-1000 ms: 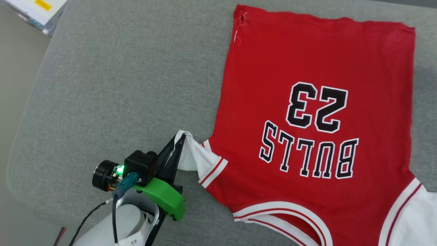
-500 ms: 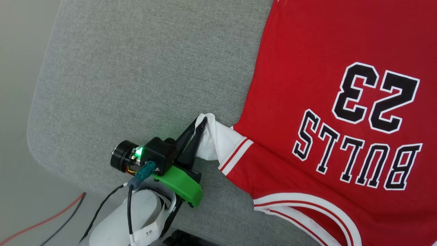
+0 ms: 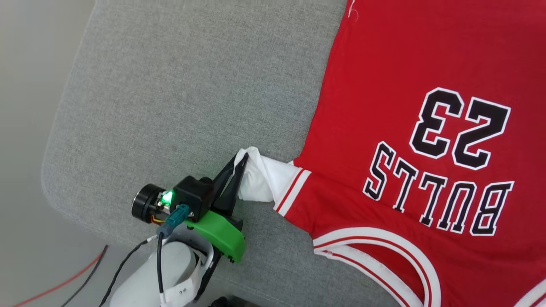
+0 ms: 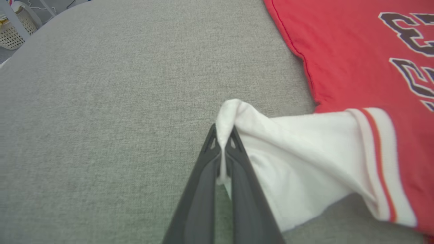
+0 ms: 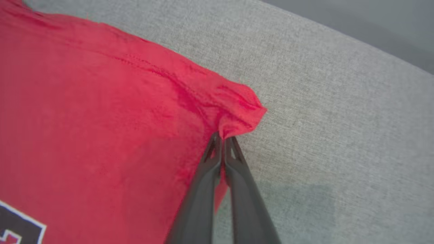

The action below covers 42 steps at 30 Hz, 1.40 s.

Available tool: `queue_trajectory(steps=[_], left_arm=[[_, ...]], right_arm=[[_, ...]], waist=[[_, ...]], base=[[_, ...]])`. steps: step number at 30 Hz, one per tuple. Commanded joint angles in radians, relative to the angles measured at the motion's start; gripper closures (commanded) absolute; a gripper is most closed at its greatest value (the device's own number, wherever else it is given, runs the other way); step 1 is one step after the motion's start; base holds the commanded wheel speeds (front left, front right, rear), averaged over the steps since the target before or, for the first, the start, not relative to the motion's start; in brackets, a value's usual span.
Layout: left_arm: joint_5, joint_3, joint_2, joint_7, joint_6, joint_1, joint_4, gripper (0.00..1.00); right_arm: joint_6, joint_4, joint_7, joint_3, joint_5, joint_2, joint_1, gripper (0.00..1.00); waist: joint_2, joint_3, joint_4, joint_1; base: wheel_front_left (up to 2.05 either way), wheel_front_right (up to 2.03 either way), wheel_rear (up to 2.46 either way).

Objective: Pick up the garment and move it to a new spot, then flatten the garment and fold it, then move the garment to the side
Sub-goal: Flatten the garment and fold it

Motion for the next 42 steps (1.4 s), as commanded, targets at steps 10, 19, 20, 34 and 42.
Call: queue_trajectory(steps=[10, 19, 20, 34, 42], left_arm=[[-0.003, 0.01, 0.06, 0.009, 0.034, 0.121, -0.002, 1.0], [-0.026, 0.017, 0.104, 0.037, 0.068, 0.199, -0.036, 1.0], [-0.028, 0.018, 0.108, 0.037, 0.072, 0.207, -0.037, 1.0], [-0.049, 0.028, 0.145, 0.039, 0.115, 0.291, -0.071, 1.0], [-0.049, 0.024, 0.149, 0.047, 0.119, 0.285, -0.074, 1.0]], right_arm=[[-0.001, -0.138, -0.13, 0.157, 0.123, -0.143, 0.174, 1.0], [-0.001, -0.255, -0.147, 0.226, 0.202, -0.234, 0.413, 1.0], [-0.001, -0.262, -0.153, 0.224, 0.206, -0.239, 0.439, 1.0], [-0.001, -0.338, -0.213, 0.078, 0.248, -0.163, 0.968, 1.0], [-0.001, -0.299, -0.228, 0.046, 0.19, -0.018, 1.146, 1.0]], waist=[[0.0049, -0.254, -0.133, -0.0001], [0.0049, -0.358, -0.227, -0.0001], [0.0049, -0.369, -0.235, -0.0001], [0.0049, -0.412, -0.295, -0.0001], [0.0049, -0.394, -0.298, -0.0001]], base=[[0.0, 0.0, 0.0], [0.0, 0.0, 0.0], [0.0, 0.0, 0.0], [0.0, 0.0, 0.0], [0.0, 0.0, 0.0]])
